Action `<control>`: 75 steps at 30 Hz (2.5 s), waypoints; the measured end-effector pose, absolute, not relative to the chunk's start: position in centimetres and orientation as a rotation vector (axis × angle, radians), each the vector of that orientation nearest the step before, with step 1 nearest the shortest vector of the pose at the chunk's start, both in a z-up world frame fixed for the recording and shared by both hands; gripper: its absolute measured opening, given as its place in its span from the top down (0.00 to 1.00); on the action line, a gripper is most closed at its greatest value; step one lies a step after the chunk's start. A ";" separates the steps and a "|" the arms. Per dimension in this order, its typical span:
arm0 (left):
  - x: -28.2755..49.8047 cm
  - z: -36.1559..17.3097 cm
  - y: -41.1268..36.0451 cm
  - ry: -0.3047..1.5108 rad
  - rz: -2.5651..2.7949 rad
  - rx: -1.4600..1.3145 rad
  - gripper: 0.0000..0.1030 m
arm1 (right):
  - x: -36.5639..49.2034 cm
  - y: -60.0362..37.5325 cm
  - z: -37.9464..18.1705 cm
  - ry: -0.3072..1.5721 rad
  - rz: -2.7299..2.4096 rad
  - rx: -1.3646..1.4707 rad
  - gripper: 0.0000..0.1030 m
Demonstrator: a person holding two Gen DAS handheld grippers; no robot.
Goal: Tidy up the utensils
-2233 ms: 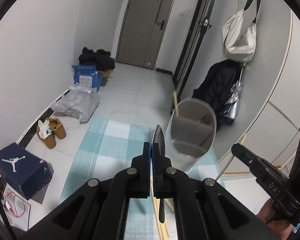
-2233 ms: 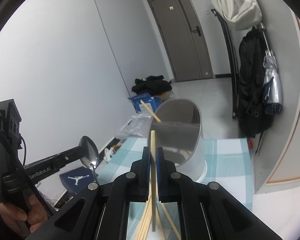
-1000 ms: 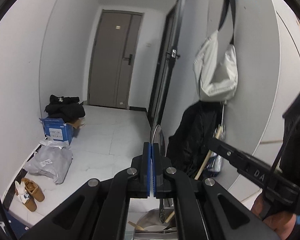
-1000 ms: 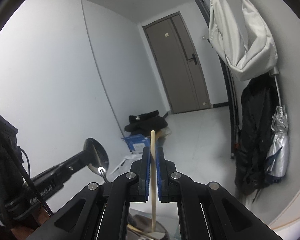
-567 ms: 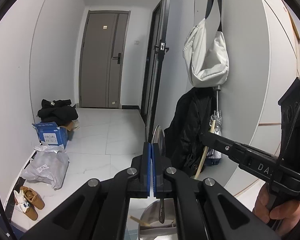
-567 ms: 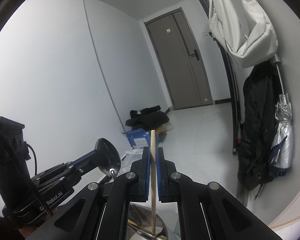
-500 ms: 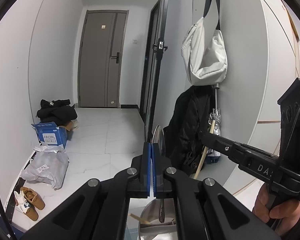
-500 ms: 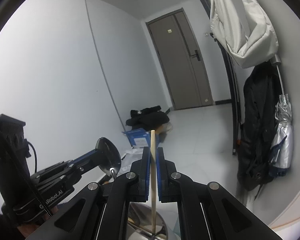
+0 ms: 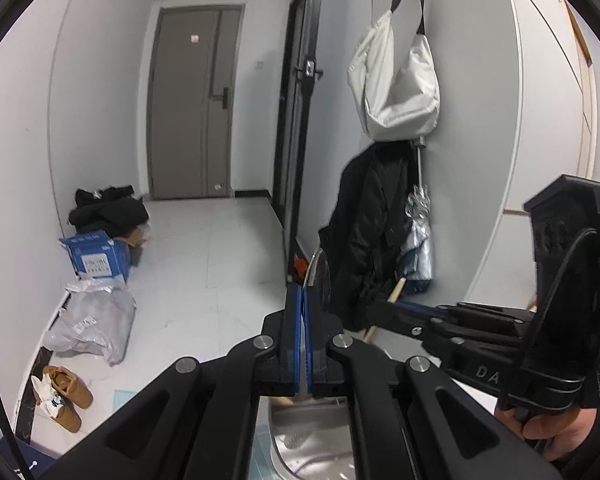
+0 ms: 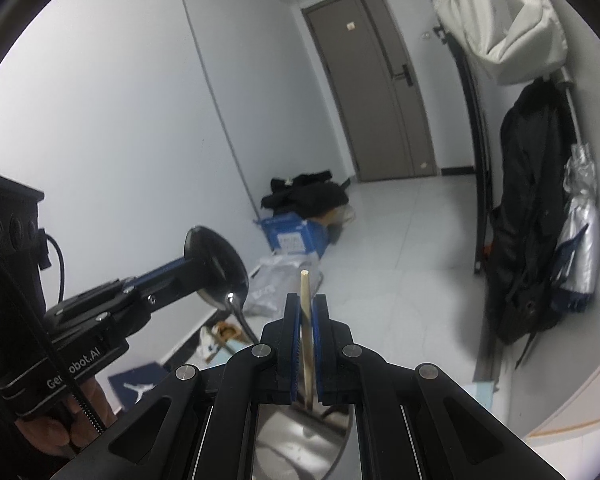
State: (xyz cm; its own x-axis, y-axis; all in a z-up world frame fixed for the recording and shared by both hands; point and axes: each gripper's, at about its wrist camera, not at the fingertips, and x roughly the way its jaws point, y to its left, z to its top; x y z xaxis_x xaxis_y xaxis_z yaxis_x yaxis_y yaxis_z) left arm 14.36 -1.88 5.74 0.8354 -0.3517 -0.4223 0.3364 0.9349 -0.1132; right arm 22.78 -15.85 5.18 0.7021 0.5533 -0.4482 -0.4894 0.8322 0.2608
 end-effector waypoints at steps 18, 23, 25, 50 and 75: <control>11.7 6.4 -0.1 0.558 -0.289 -0.169 0.52 | 18.5 -18.0 6.0 0.583 0.536 0.109 0.63; 9.1 7.3 1.0 0.535 -0.197 -0.198 0.34 | 15.7 -19.2 6.8 0.565 0.493 0.113 0.52; 8.1 7.6 1.3 0.525 -0.178 -0.202 0.31 | 14.6 -19.4 7.1 0.558 0.484 0.125 0.46; 1.4 2.5 1.4 0.530 0.033 -0.159 0.01 | 5.8 -18.9 2.2 0.582 0.444 0.142 0.22; 4.6 -5.4 6.7 0.826 0.069 -0.407 0.01 | 10.6 -14.3 -8.3 0.949 0.367 -0.084 0.39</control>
State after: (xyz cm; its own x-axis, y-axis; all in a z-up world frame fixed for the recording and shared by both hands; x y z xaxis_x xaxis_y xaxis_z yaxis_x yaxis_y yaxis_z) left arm 4.62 6.69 -5.40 0.6804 -0.0968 -0.7264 -0.2162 0.9206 -0.3252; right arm 10.63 -14.31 -8.35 0.5256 0.2701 -0.8067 -0.3435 0.9349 0.0892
